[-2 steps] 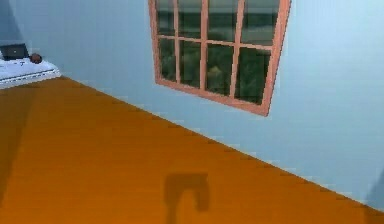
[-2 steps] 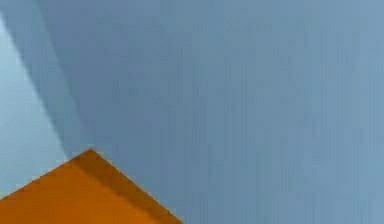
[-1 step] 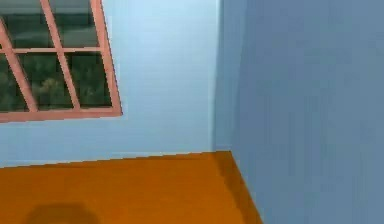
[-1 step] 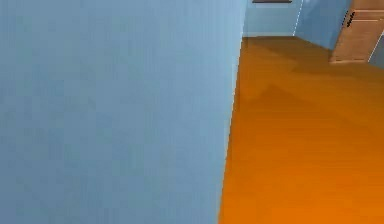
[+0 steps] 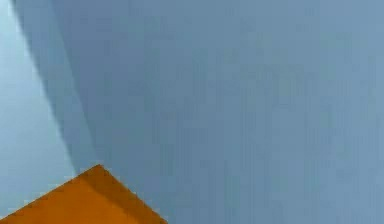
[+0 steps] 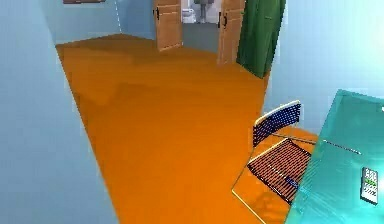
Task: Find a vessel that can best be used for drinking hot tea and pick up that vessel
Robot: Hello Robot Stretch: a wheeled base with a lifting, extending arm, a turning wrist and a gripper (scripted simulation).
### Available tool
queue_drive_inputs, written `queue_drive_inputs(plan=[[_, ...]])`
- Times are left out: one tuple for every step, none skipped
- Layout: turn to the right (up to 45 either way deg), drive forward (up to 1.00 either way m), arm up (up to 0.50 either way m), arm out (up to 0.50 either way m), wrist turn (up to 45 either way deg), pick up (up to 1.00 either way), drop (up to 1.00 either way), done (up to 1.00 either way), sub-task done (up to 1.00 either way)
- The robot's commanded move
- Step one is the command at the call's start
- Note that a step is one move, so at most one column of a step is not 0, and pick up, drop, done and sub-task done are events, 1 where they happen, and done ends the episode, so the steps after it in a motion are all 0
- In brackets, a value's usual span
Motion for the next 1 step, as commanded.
queue_drive_inputs(plan=[[45.0,0.0,0.0,0.0,0.0,0.0,0.0,0.0,0.0]])
